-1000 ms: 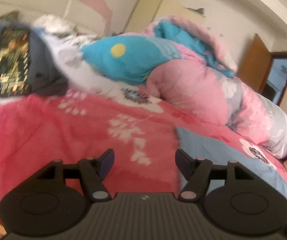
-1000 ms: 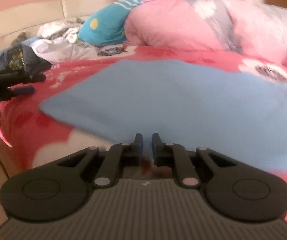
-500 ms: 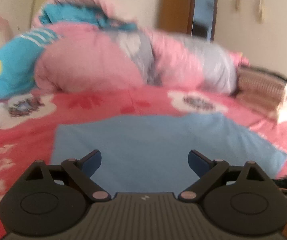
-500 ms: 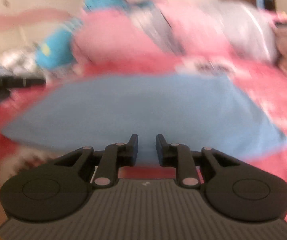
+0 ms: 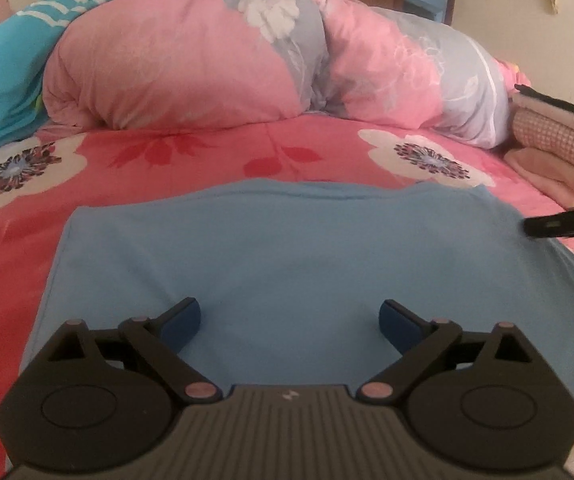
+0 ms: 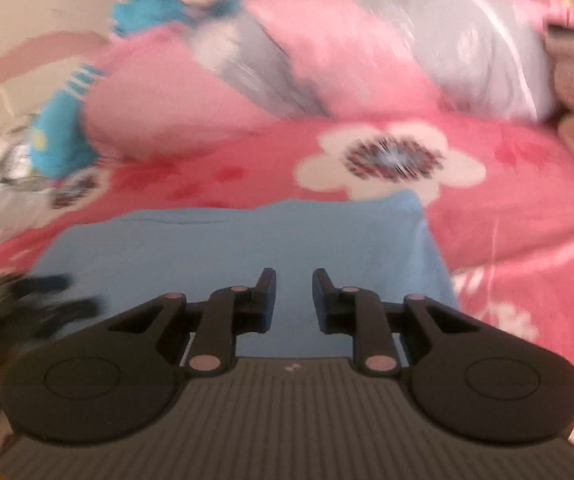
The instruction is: Fold clothes
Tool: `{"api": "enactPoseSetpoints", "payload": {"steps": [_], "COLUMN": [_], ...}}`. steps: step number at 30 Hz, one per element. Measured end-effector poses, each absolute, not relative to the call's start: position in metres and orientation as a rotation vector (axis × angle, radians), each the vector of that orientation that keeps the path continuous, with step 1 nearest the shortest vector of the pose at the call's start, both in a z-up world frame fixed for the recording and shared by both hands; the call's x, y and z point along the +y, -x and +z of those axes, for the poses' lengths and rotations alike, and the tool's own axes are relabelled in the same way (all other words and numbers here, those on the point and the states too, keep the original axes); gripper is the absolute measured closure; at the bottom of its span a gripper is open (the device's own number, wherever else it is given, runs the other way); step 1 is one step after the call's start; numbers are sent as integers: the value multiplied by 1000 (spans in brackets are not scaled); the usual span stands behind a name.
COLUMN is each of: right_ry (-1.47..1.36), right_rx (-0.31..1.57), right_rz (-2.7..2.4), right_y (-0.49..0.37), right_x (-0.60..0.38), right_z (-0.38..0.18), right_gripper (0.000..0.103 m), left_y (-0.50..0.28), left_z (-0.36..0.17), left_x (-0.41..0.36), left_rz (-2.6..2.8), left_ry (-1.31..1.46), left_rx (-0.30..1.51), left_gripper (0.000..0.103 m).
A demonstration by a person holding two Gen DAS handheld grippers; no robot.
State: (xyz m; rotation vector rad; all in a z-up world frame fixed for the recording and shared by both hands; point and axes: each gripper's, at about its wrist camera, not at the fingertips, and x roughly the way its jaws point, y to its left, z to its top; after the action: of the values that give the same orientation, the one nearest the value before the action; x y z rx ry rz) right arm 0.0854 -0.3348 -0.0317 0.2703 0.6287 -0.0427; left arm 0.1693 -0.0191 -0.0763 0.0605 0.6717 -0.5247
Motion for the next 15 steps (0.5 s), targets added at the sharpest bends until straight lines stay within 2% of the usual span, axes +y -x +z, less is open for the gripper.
{"api": "enactPoseSetpoints", "payload": {"steps": [1,3,4,9,15], "right_ry": [-300,-371,-434,-656,-700], "right_rx": [670,723,709,694,660], "right_rz": [-56,-127,-128,-179,-216], "right_y": [-104,-129,-137,-161,-145], "right_x": [-349,-383,-401,-470,-481], "right_z": [-38,-55,-59,-71,-56], "right_gripper": [84,92,101,98,94], "left_y": [-169,-168,-168,-168,-168], "left_z": [-76,-76,-76,-76,-77], "left_x": [-19,-20,-20,-20,-21], "left_rz": [-526,-526,-525,-525,-526], "left_ry": [-57,-62,-65,-64,-64], "left_rx": [673,673,671,669,667], "left_gripper": [5,5,5,5,5]}}
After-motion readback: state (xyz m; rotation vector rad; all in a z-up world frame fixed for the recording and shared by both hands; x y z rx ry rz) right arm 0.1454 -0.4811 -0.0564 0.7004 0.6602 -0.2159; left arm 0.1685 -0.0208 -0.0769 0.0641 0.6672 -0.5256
